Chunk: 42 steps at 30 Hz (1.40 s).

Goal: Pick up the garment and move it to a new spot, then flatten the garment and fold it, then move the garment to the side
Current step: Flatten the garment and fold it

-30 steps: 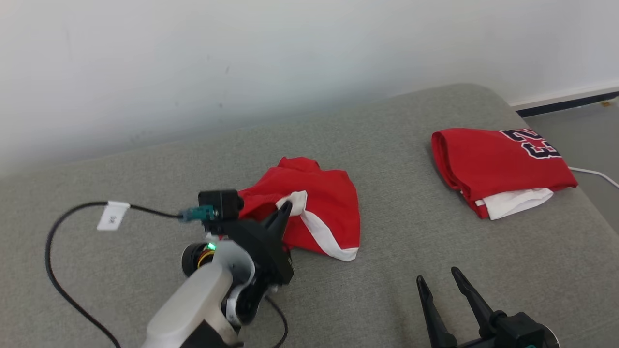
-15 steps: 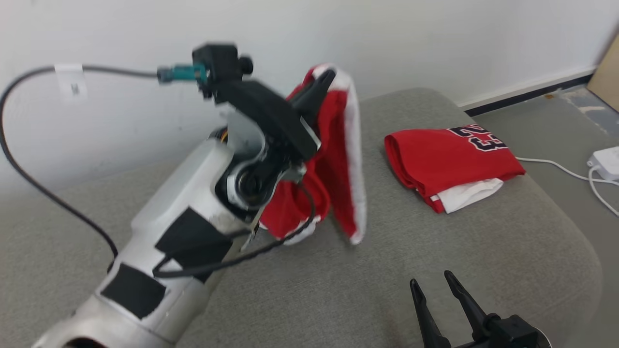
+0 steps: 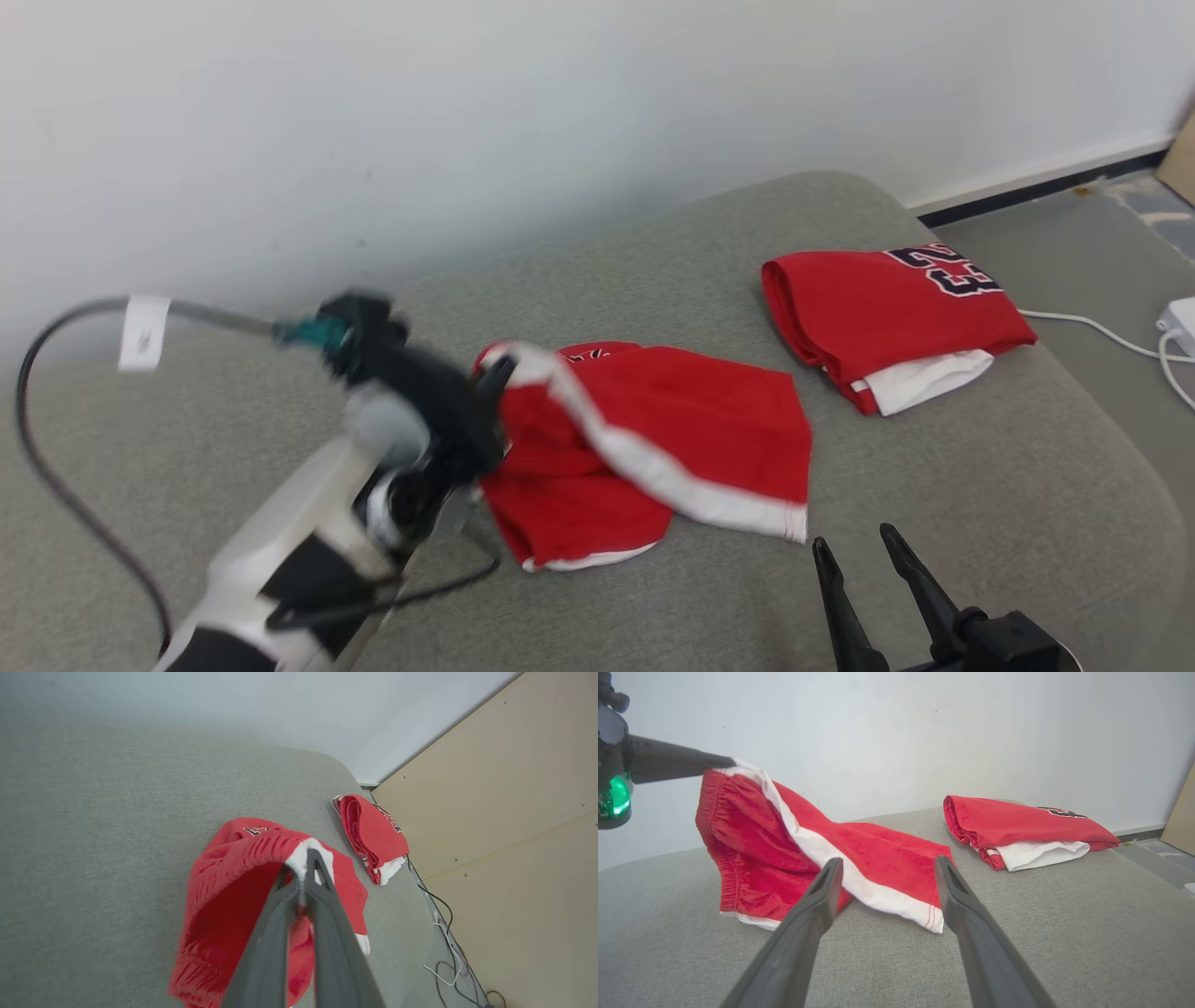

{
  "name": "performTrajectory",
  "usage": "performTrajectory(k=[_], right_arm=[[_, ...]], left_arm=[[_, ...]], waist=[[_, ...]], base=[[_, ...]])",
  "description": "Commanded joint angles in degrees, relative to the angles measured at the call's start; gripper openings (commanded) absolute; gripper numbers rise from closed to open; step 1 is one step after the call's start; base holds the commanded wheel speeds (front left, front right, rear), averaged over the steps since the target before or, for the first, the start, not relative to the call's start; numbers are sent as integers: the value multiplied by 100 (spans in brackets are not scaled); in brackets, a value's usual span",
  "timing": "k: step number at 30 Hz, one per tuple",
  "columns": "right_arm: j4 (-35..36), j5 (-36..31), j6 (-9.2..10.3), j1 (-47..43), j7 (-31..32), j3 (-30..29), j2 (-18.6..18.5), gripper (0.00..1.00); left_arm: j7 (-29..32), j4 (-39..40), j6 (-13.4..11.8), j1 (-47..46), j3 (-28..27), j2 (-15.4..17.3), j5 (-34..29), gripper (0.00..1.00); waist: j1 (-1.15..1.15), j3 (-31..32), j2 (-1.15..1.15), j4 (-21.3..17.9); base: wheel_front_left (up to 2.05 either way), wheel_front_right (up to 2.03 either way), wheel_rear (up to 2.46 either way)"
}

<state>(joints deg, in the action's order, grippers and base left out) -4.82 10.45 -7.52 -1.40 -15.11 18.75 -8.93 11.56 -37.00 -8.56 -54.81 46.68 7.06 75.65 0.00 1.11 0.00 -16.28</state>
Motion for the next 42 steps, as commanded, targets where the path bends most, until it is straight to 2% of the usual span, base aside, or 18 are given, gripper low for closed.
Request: performTrajectory(k=[1,2,3,4,11,18,25,26,27,28,29,30,35,42], right_arm=[[13,-38,5,-54,-3,-26,5,100],[13,-38,5,-54,-3,-26,5,100],[17,-41,5,-74,-3,-36,7,100],[17,-41,5,-74,-3,-36,7,100],[11,-36,5,-72,-3,-56,-6,100],[-81,53,5,-24,-3,3,-59,100],[-164,99,5,28,-3,74,-82,100],[-188,109,5,28,-3,83,-91,100],[-226,132,5,18,-3,87,-98,100],[-271,152,5,8,-3,96,-94,100],[-403,197,5,4,-3,123,-101,100],[-493,251,5,19,-3,143,-103,100],[-890,493,5,199,-2,192,-90,100],[-1732,806,5,667,-2,106,-61,100]], left_arm=[[-73,-72,103,413,11,209,56,0],[-73,-72,103,413,11,209,56,0],[-146,-58,201,733,-14,390,94,0],[-146,-58,201,733,-14,390,94,0],[-399,366,554,1590,-98,1039,158,0],[-769,889,760,2217,-241,1595,143,0],[-1311,1113,813,2585,-162,1751,-197,0],[-1396,1135,821,2622,-138,1747,-260,21],[-1477,1161,846,2641,-113,1752,-306,32],[-1576,1175,825,2670,-121,1766,-346,36],[-1783,1225,820,2730,-91,1785,-497,51],[-1870,1244,791,2774,-68,1796,-581,100],[-2367,1438,556,2970,-19,1915,-1008,100],[-2662,2096,50,3547,-269,1873,-1540,100]], waist=[[0,-36,0,193],[0,-36,0,193],[0,-45,0,287],[0,-45,0,287],[0,-70,0,549],[0,-84,0,673],[0,-71,0,755],[0,-66,0,771],[0,-58,0,791],[0,-52,0,807],[0,-37,0,849],[0,-30,0,871],[0,11,0,1026],[0,-1,0,1399]], base=[[0,0,0],[0,0,0],[0,0,0],[0,0,0],[0,0,0],[0,0,0],[0,0,0],[0,0,0],[0,0,0],[0,0,0],[0,0,0],[0,0,0],[0,0,0],[0,0,0]])
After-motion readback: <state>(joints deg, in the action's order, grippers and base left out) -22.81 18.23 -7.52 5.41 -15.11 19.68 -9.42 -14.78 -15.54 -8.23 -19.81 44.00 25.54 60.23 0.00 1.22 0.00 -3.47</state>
